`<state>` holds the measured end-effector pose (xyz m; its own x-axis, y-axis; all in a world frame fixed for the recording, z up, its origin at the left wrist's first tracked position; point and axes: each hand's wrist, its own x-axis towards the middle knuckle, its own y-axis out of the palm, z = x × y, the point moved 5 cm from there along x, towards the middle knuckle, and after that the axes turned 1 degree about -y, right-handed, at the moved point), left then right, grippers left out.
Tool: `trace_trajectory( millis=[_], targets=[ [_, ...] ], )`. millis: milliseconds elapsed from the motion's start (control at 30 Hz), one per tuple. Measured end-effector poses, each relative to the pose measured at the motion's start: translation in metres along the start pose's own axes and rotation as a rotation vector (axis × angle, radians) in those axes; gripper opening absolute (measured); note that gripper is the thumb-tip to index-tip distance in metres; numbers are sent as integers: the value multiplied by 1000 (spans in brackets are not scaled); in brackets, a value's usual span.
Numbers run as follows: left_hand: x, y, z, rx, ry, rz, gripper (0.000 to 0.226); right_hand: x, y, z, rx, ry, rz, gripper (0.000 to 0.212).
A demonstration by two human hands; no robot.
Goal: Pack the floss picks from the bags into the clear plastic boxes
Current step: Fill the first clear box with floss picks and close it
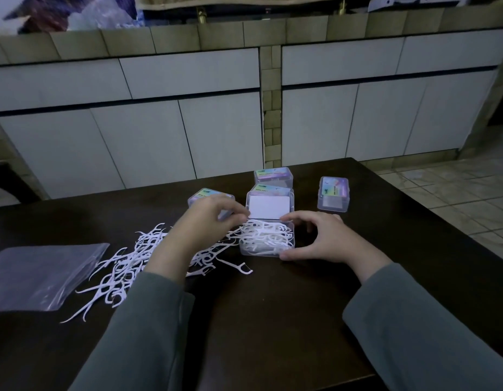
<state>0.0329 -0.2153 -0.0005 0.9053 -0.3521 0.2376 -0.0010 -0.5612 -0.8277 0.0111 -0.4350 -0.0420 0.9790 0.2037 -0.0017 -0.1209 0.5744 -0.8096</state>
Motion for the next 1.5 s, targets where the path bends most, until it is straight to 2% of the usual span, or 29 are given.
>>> trace_trajectory(
  millis=[100, 267, 367, 500, 700, 867, 1000, 1067, 1167, 1333, 1500],
  targets=[
    [-6, -3, 15, -56, -125, 68, 19, 0, 1, 0, 6, 25, -4, 77],
    [-8, 2, 15, -33, -171, 182, 25, -1, 1, 0, 7, 19, -1, 76],
    [-8, 3, 13, -53, -175, 166, 12, -1, 2, -1, 1, 9, -7, 77],
    [-9, 3, 11, -53, -189, 174, 17, 0, 2, -2, 7, 16, -6, 77],
    [-11, -15, 8, -67, -156, -23, 7, 1, 3, -3, 13, 5, -5, 76],
    [-12, -18, 7, -100, -127, -79, 6, 1, 2, -4, 16, -3, -1, 77],
    [-9, -18, 0, -169, -77, -273, 5, 3, 4, -4, 30, -6, 10, 80],
    [-5, -4, -9, -146, -21, -232, 3, 3, 4, -5, 41, -10, 8, 81],
    [-1, 19, -12, -57, 10, -88, 6, 2, 4, -5, 51, -18, 1, 76],
    [-5, 1, 6, -159, -108, -112, 13, 2, 3, -4, 46, -11, -8, 73],
    [-8, 9, 22, -72, -232, 66, 12, 2, 4, -4, 53, -8, -8, 78]
  ],
)
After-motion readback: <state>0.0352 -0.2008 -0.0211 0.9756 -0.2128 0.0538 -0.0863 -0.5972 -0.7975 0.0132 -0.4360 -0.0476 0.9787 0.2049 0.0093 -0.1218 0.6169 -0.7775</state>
